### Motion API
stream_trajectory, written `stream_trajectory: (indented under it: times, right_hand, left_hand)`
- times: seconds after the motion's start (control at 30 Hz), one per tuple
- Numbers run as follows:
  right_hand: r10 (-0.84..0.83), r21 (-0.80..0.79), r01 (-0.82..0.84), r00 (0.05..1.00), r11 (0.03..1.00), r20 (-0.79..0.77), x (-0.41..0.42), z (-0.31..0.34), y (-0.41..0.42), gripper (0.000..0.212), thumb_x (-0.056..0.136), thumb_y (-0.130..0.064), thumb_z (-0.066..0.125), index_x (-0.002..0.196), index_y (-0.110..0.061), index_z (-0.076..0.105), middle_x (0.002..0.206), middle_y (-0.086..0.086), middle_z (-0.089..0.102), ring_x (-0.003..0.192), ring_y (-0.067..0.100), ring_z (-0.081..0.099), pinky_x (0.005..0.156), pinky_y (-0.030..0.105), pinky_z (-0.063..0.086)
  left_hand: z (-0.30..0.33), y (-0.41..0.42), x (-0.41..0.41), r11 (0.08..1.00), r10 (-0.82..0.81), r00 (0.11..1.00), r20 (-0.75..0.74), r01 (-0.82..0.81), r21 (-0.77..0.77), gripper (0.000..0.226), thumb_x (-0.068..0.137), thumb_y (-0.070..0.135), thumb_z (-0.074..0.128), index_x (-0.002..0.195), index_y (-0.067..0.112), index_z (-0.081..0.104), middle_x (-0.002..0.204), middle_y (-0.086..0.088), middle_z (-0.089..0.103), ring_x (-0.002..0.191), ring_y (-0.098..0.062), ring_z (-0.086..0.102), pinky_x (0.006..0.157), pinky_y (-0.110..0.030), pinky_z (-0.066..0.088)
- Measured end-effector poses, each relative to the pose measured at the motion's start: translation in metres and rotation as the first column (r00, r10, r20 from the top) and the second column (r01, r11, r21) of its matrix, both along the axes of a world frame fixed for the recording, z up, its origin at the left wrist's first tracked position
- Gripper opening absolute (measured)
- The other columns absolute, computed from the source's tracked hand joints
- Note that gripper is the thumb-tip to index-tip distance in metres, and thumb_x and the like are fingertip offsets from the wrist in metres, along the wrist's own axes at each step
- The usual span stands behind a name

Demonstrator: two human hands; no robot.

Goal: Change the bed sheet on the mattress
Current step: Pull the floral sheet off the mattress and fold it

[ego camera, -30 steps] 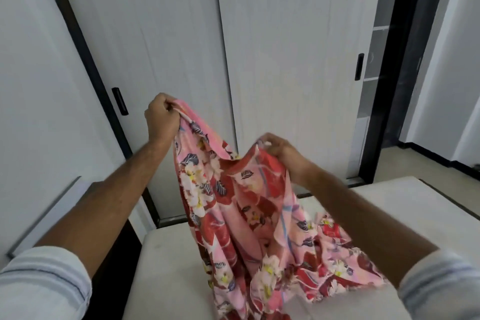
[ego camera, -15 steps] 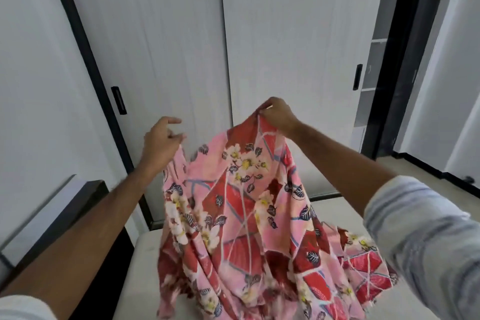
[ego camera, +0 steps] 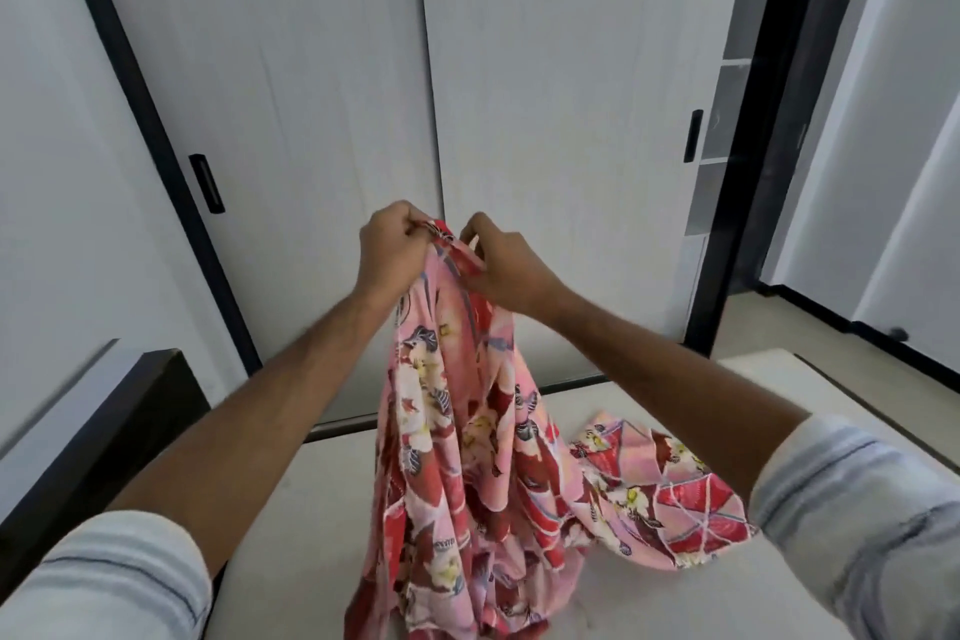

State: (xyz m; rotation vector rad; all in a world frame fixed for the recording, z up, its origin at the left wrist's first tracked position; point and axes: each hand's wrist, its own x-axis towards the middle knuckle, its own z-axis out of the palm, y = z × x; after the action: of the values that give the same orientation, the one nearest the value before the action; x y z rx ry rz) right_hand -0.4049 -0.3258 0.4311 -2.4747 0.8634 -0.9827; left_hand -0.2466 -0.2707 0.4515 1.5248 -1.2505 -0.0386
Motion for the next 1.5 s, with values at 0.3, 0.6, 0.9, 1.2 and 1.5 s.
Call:
stream_trajectory:
  times: [0.3,0.6,0.9,1.2,1.5]
  right_hand:
    - [-0.16,0.247,0.223,0.955,0.943,-0.248,-0.052,-0.114,0.001,0.012,0.082,-0.019,0.069,0.09,-0.017,0.06,0.087,0.006,0.067,0.075,0.025,0.064,0.056,0.027,0.043]
    - [-0.208,0.16,0.265,0.931,0.951,-0.301,-0.096,-0.129,-0.023,0.028,0.102,-0.016,0.045,0.105,-0.01,0.073,0.101,0.009,0.073,0.081,0.028,0.067,0.065,0.032,0.048]
    - [-0.146,0.398,0.05,0.966,0.916,0.215,-0.117,-0.103,-0.009,0.02,0.105,-0.016,0.038,0.107,-0.028,0.055,0.096,0.005,0.072,0.091,0.027,0.067,0.081,0.04,0.05]
    - [-0.058,-0.03,0.054,0.987,0.998,-0.152,-0.116,-0.102,0.014,0.029,0.091,-0.04,0.07,0.107,-0.022,0.054,0.079,-0.007,0.067,0.072,0.019,0.066,0.056,0.03,0.043]
    - [-0.005,-0.105,0.009,0.999,0.994,0.042,-0.114,-0.119,0.003,0.019,0.095,-0.014,0.067,0.11,-0.015,0.077,0.114,-0.005,0.074,0.094,0.004,0.069,0.077,0.015,0.051]
  left_hand:
    - [0.012,-0.011,0.028,0.969,0.176,0.984,-0.012,-0.175,-0.172,0.029,0.082,-0.005,0.048,0.095,0.005,0.072,0.089,-0.007,0.071,0.08,-0.015,0.061,0.069,-0.015,0.043]
    - [-0.007,-0.005,0.069,0.954,0.283,0.959,-0.032,-0.285,-0.092,0.028,0.085,-0.004,0.048,0.099,0.004,0.07,0.094,-0.009,0.071,0.086,-0.021,0.065,0.073,-0.023,0.047]
    - [-0.018,0.002,0.088,0.933,0.353,0.935,-0.041,-0.355,-0.051,0.027,0.089,-0.004,0.047,0.104,0.001,0.068,0.097,-0.009,0.069,0.085,-0.021,0.064,0.07,-0.027,0.048]
    - [-0.014,0.008,0.097,0.934,0.354,0.935,-0.027,-0.355,-0.047,0.027,0.085,-0.008,0.047,0.099,0.003,0.067,0.094,-0.008,0.068,0.086,-0.02,0.063,0.071,-0.029,0.05]
    - [-0.025,0.018,0.12,0.906,0.422,0.906,0.009,-0.422,-0.033,0.032,0.084,-0.008,0.047,0.106,-0.001,0.069,0.106,-0.018,0.071,0.098,-0.029,0.066,0.075,-0.022,0.042]
